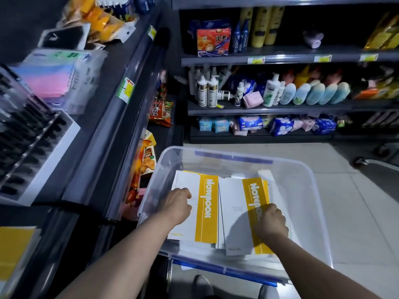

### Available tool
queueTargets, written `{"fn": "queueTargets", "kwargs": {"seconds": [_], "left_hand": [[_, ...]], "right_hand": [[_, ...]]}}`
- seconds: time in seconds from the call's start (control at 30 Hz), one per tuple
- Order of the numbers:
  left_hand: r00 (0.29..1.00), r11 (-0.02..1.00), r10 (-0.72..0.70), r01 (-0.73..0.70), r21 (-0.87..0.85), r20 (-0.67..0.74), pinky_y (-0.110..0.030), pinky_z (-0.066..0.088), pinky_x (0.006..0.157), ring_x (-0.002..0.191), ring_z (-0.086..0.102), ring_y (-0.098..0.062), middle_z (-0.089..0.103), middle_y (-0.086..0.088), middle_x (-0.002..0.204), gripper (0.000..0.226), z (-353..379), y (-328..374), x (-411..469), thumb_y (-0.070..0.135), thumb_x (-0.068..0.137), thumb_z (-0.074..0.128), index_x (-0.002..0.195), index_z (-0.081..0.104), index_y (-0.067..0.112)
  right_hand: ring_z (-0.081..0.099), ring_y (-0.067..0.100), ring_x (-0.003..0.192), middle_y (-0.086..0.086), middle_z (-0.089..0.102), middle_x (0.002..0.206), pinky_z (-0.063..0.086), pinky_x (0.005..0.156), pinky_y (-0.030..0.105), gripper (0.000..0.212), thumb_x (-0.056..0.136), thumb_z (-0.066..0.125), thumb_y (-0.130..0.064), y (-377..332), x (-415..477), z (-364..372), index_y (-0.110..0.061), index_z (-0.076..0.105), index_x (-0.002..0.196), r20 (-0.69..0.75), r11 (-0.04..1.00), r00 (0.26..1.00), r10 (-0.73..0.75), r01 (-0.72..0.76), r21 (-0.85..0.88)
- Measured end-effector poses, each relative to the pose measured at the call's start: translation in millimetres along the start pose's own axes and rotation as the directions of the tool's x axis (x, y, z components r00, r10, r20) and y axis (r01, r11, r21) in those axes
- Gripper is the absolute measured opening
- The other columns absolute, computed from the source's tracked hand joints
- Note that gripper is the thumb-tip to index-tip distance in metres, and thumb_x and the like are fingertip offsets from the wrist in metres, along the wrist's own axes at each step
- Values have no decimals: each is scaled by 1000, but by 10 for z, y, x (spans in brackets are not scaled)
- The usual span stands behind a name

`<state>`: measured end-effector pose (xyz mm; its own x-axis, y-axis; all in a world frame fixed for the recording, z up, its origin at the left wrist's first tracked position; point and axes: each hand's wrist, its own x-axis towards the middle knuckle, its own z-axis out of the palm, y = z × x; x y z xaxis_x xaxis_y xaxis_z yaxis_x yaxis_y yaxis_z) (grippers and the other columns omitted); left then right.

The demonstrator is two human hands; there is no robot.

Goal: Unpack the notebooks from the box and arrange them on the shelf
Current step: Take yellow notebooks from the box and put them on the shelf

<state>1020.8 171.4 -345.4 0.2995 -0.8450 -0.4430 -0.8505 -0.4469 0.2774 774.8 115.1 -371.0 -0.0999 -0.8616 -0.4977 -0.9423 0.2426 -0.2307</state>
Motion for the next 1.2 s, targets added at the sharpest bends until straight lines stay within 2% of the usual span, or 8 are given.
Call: {"fn": "queueTargets", "kwargs": {"seconds": [0.1,0.27,0.43,0.53,0.73,1.0,1.1,1.2], "left_hand": [[1000,1000,-24,25,12,-4,-34,46,98,123,53,-22,56,-4,134,38,-11,-38,-10,24,92,60,130,56,19],[996,996,-74,71,62,43,-35,51,93,120,54,-23,52,-3,137,42,-3,-9,-40,24,93,58,134,51,19],[984,980,-157,144,136,84,-33,52,82,115,56,-28,52,-9,132,38,13,86,-34,15,92,54,129,48,11],[967,966,-237,224,127,96,-33,48,89,123,51,-31,47,-12,137,44,83,156,-21,12,91,54,133,43,6],[953,954,-300,300,-9,44,-36,43,98,130,34,-31,33,-10,143,82,334,349,-28,32,78,77,140,29,7],[861,859,-509,509,-54,6,-42,44,99,127,38,-33,29,-18,146,140,366,329,-50,51,55,88,152,-1,5],[821,816,-569,570,-96,41,-41,41,100,128,38,-34,34,-20,145,142,352,288,-42,55,49,90,151,6,3],[822,822,-568,569,-16,46,-37,43,96,125,40,-32,40,-18,141,129,348,261,-57,60,45,88,143,27,2]], "right_hand": [[45,39,118,18,44,126,41,96,45,42,89,54,-20,14,11,-2,-4,35,122,-25,998,999,-36,37,55],[61,39,88,17,63,101,40,65,36,23,90,45,-12,146,-46,-149,-13,25,100,-92,986,984,-155,160,46],[61,36,79,10,64,98,42,62,33,53,82,48,-9,280,-158,-449,-19,24,128,-190,973,954,-232,226,-56],[61,32,76,7,65,104,45,60,34,67,80,50,-10,301,-244,-584,-25,17,136,-214,958,936,-279,257,-125],[62,25,82,0,62,116,41,58,29,81,85,49,-14,318,-413,-668,-36,3,148,-222,940,921,-320,280,-195],[59,27,108,5,51,136,51,75,35,80,86,57,-10,344,-438,-658,-30,12,150,-140,935,926,-351,355,3],[57,26,112,5,49,136,49,85,35,68,88,58,-17,293,-429,-631,-26,24,147,-58,954,952,-300,301,6],[59,23,97,7,56,117,49,76,31,36,87,57,-19,261,-374,-640,-18,50,122,-6,960,962,-272,271,-71]]}}
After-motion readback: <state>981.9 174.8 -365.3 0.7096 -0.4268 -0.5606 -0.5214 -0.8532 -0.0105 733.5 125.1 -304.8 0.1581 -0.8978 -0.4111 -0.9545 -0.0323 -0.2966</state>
